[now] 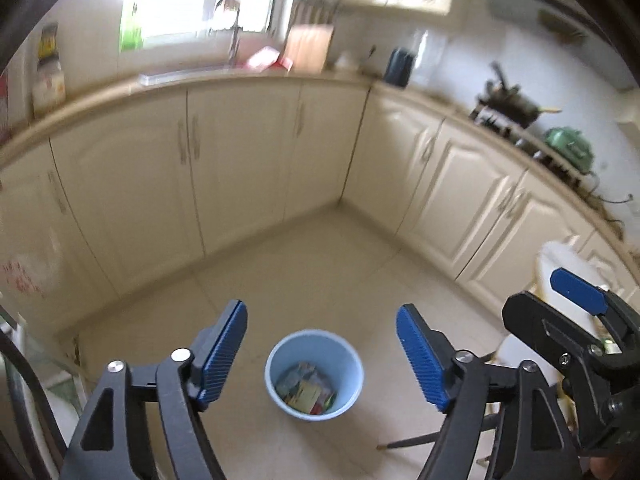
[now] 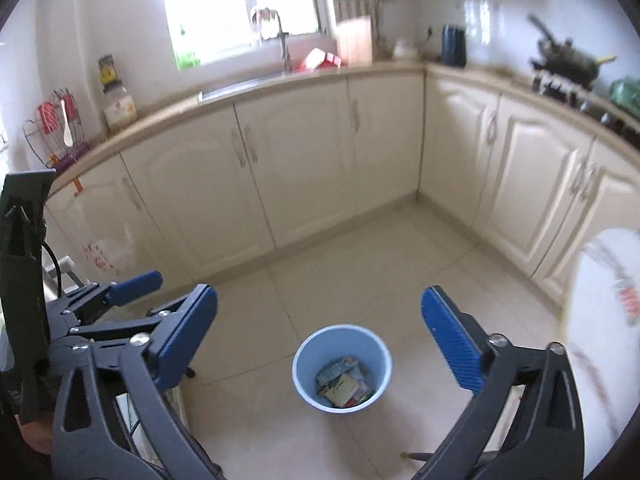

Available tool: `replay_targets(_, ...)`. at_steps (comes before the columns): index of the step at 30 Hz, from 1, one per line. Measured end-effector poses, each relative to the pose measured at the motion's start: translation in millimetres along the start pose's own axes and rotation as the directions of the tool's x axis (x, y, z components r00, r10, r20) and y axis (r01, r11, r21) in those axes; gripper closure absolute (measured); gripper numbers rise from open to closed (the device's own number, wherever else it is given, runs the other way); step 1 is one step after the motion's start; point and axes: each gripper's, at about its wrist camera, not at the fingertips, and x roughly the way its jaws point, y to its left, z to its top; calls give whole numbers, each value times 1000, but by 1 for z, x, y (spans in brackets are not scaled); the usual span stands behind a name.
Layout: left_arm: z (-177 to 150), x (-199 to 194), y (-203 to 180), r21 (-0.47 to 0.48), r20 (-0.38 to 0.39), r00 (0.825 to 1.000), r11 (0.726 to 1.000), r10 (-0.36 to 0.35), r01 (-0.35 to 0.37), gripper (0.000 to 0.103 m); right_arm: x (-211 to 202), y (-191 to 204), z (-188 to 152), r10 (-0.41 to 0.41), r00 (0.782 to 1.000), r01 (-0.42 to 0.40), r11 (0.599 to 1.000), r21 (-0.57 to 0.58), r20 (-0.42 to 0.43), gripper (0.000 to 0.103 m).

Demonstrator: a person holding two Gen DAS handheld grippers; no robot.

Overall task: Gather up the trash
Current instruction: 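Move both tools back toward the table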

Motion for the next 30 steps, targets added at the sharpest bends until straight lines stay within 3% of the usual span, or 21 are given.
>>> replay_targets(4,-22,-72,-39,46,113,994,999,-6,1,14,-73,1,-1,-82,992,83,997,-1,95,0)
replay_targets(7,-51,-114,-76,90,209,978,996,-9,-10,6,-120,-1,-3,-135,978,135,991,9,157,0)
replay_targets(13,-100,-188,-122,172,336,939,985,-76,19,2,-211,-2,-15,-257,929,258,966,29,268,0)
replay_targets(17,-139,-208,-133,197,425,902,980,-76,-10,2,-256,-3,-26,-308,896,308,950,51,320,0)
replay_targets(21,-201,-220,-154,223,497,864,974,-82,-35,1,-290,-7,-38,-336,871,333,940,73,360,0)
replay_targets(26,-258,-208,-172,261,528,841,965,-119,-28,1,-326,-21,-55,-391,833,376,919,118,392,0)
replay_targets(30,-275,-203,-187,294,527,836,956,-154,-9,1,-345,-41,-66,-430,810,401,902,158,400,0)
